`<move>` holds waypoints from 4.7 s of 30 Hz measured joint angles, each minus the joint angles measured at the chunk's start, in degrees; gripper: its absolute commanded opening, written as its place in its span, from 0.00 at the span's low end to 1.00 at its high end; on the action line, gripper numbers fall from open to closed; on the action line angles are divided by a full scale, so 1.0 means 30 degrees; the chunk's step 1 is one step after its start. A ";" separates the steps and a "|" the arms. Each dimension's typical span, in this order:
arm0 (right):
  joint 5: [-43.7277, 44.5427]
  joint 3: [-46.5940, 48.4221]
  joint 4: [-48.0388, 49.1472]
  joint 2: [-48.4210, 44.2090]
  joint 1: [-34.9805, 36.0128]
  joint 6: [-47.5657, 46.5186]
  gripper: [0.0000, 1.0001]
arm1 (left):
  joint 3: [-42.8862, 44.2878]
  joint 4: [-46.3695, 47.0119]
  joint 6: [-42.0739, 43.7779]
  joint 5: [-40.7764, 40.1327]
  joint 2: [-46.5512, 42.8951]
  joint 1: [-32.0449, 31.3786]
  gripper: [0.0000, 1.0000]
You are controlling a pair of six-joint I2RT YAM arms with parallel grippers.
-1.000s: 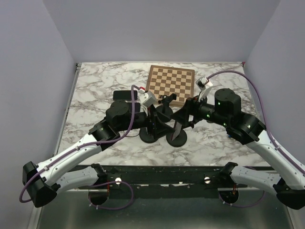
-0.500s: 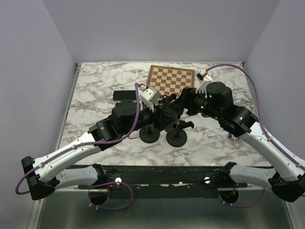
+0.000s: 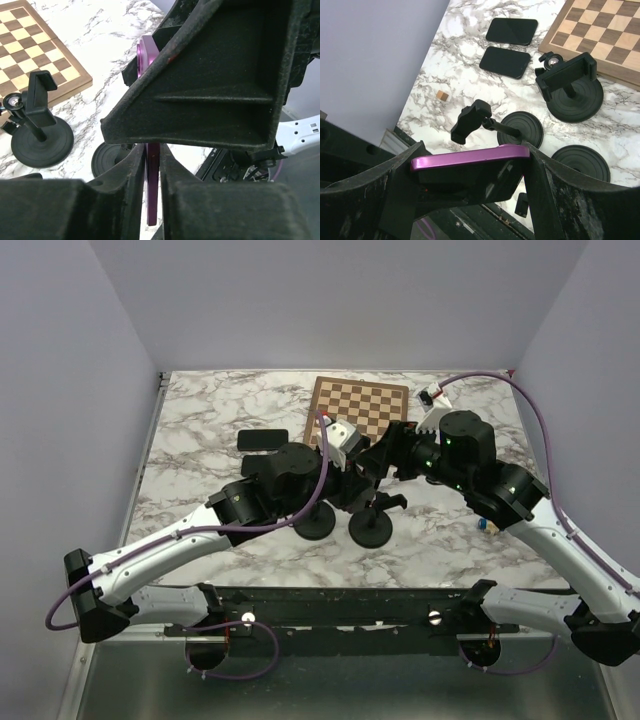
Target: Remove the phone from the phone stand
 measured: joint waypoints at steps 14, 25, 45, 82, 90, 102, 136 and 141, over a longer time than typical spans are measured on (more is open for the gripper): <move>0.0240 0.0029 0.0073 -0.0437 -0.0109 0.0102 0.99 | 0.1552 -0.1290 0.1370 -0.0991 0.0772 -0.0379 0.00; 0.2463 0.0029 0.0488 -0.2965 0.0000 0.0124 1.00 | 0.1552 -0.1530 0.2098 -0.2280 -0.0823 -0.0452 0.00; 0.7446 -0.1807 0.0612 -0.6448 0.0000 0.0342 1.00 | -0.1829 -0.3701 -0.3869 -0.9041 -0.8320 1.0856 0.00; 0.7446 -0.2448 0.0022 -0.6929 0.0000 0.0568 1.00 | -1.4338 0.3759 -2.2899 -0.1945 -0.0758 1.6429 0.00; 0.7439 -0.2448 -0.0007 -0.6870 0.0000 0.0568 1.00 | -1.4382 0.6062 -2.4013 -0.2025 0.1268 1.6429 0.00; 0.7446 -0.2448 -0.0058 -0.6863 0.0000 0.0576 1.00 | -1.3172 0.8648 -2.4771 -0.2244 0.4342 1.6429 0.00; 0.7446 -0.2441 -0.0342 -0.6659 0.0000 0.0641 1.00 | -1.2633 0.5268 -2.4079 0.0240 0.0495 1.7223 0.98; 0.7446 -0.2441 -0.0350 -0.6477 0.0000 0.0641 1.00 | -1.2356 0.3716 -2.2775 0.0321 -0.2200 1.7551 0.98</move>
